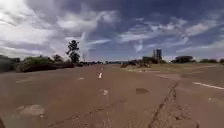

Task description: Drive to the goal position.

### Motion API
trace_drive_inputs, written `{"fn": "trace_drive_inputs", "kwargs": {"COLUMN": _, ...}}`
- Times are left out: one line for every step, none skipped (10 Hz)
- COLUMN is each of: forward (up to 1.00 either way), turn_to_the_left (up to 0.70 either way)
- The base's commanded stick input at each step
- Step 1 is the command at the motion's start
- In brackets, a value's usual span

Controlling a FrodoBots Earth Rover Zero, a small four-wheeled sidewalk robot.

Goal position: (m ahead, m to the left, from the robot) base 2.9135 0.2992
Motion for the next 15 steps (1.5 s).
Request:
{"fn": "trace_drive_inputs", "kwargs": {"forward": 1.0, "turn_to_the_left": -0.21}}
{"fn": "trace_drive_inputs", "kwargs": {"forward": 1.0, "turn_to_the_left": -0.31}}
{"fn": "trace_drive_inputs", "kwargs": {"forward": 1.0, "turn_to_the_left": -0.38}}
{"fn": "trace_drive_inputs", "kwargs": {"forward": 1.0, "turn_to_the_left": -0.25}}
{"fn": "trace_drive_inputs", "kwargs": {"forward": 1.0, "turn_to_the_left": -0.12}}
{"fn": "trace_drive_inputs", "kwargs": {"forward": 1.0, "turn_to_the_left": 0.0}}
{"fn": "trace_drive_inputs", "kwargs": {"forward": 1.0, "turn_to_the_left": 0.0}}
{"fn": "trace_drive_inputs", "kwargs": {"forward": 1.0, "turn_to_the_left": 0.0}}
{"fn": "trace_drive_inputs", "kwargs": {"forward": 1.0, "turn_to_the_left": 0.0}}
{"fn": "trace_drive_inputs", "kwargs": {"forward": 1.0, "turn_to_the_left": 0.0}}
{"fn": "trace_drive_inputs", "kwargs": {"forward": 1.0, "turn_to_the_left": 0.0}}
{"fn": "trace_drive_inputs", "kwargs": {"forward": 1.0, "turn_to_the_left": 0.0}}
{"fn": "trace_drive_inputs", "kwargs": {"forward": 1.0, "turn_to_the_left": 0.0}}
{"fn": "trace_drive_inputs", "kwargs": {"forward": 1.0, "turn_to_the_left": 0.0}}
{"fn": "trace_drive_inputs", "kwargs": {"forward": 1.0, "turn_to_the_left": 0.0}}
